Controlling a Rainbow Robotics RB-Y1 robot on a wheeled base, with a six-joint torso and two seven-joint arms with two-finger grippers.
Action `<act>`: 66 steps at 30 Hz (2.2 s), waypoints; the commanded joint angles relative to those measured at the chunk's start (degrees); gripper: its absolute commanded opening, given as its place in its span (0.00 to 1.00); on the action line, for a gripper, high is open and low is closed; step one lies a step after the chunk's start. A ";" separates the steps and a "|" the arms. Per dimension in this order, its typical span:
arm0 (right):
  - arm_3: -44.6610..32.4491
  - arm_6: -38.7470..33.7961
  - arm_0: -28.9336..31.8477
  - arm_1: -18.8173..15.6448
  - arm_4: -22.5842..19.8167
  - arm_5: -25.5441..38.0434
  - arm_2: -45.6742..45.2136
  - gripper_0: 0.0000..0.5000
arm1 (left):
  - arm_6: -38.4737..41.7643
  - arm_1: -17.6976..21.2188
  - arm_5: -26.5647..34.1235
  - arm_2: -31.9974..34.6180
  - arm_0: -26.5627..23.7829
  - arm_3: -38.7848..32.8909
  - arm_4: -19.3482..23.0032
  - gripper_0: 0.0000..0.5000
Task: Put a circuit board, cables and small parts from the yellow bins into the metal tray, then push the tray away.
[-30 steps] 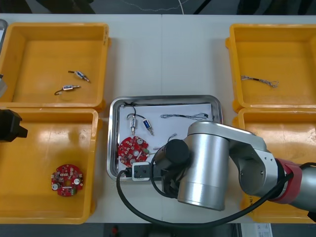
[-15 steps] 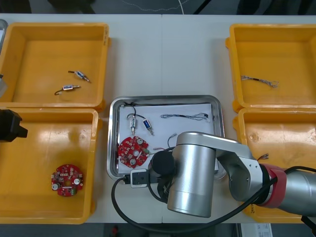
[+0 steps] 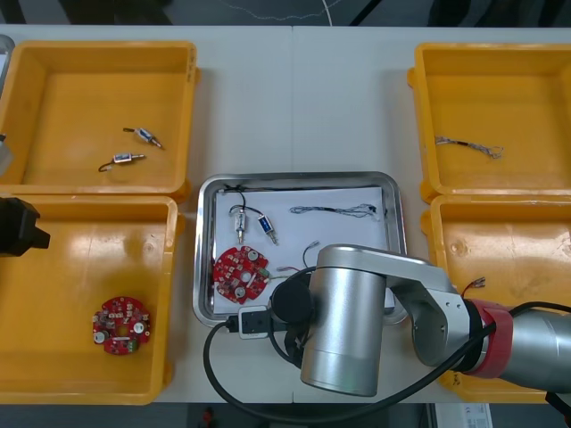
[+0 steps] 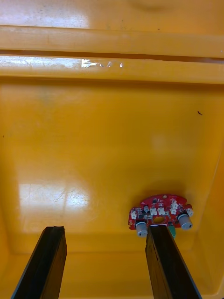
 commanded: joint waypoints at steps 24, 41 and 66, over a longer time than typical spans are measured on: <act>-0.42 -2.53 -1.99 -0.44 5.07 -0.53 0.23 0.00 | -2.28 2.38 0.40 1.75 1.09 -1.63 -0.15 1.00; 5.21 -7.10 -8.41 0.35 4.46 -1.05 -0.21 0.00 | -2.28 2.38 0.40 1.75 1.09 -1.63 -0.15 1.00; 18.04 -5.43 -19.66 2.37 1.47 -10.20 -0.21 0.00 | -2.28 2.38 0.40 1.75 1.09 -1.63 -0.15 1.00</act>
